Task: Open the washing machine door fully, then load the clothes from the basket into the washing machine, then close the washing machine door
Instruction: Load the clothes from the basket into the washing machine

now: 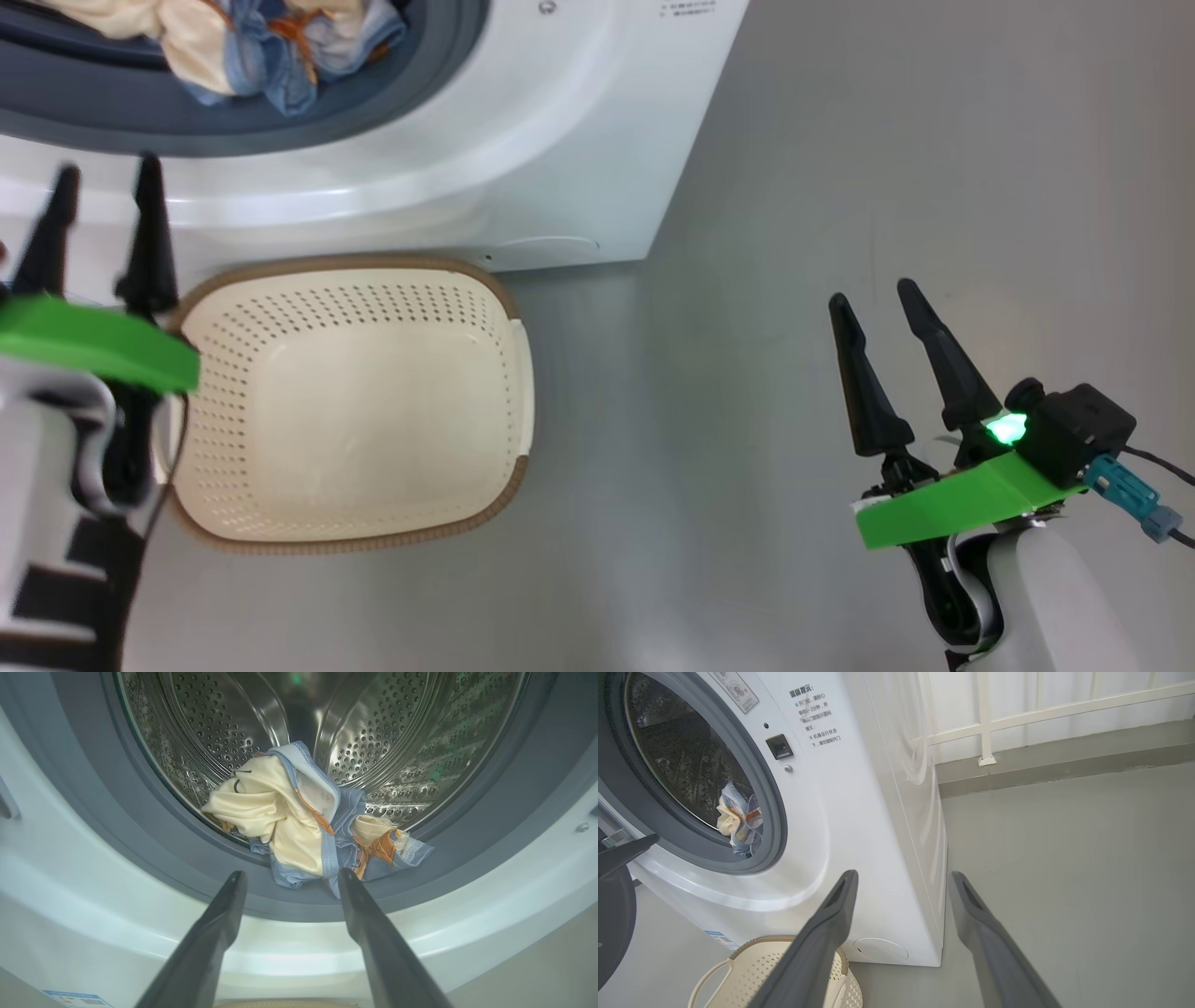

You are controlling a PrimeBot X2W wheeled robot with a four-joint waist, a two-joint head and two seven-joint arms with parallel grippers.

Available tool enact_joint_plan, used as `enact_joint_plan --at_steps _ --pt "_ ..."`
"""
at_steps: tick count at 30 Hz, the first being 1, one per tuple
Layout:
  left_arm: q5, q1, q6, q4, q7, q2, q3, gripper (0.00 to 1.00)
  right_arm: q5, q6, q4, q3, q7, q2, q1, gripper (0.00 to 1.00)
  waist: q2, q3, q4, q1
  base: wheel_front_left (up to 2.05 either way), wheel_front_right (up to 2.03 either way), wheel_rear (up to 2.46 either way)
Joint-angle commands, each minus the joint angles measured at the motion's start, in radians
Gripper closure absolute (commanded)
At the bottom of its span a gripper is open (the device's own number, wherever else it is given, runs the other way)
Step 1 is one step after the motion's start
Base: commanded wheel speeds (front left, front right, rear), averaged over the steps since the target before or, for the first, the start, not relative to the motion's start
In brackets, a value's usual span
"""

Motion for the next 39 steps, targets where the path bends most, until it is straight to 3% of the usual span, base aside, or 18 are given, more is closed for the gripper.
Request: enact_joint_plan --at_steps 1,39 --pt "0.028 0.039 -0.001 -0.041 -0.006 0.036 0.048 0.0 -0.004 0.002 -0.019 0.014 -0.005 -0.006 0.029 0.0 0.0 -0.026 0.019 -0.0001 0.0 0.0 0.0" --pt "0.158 0.674 -0.001 -0.327 -0.006 -0.071 0.26 0.0 0.051 0.002 -0.001 -0.057 -0.005 -0.103 0.302 0.0 0.0 -0.337 0.064 -0.0001 0.0 0.0 0.0"
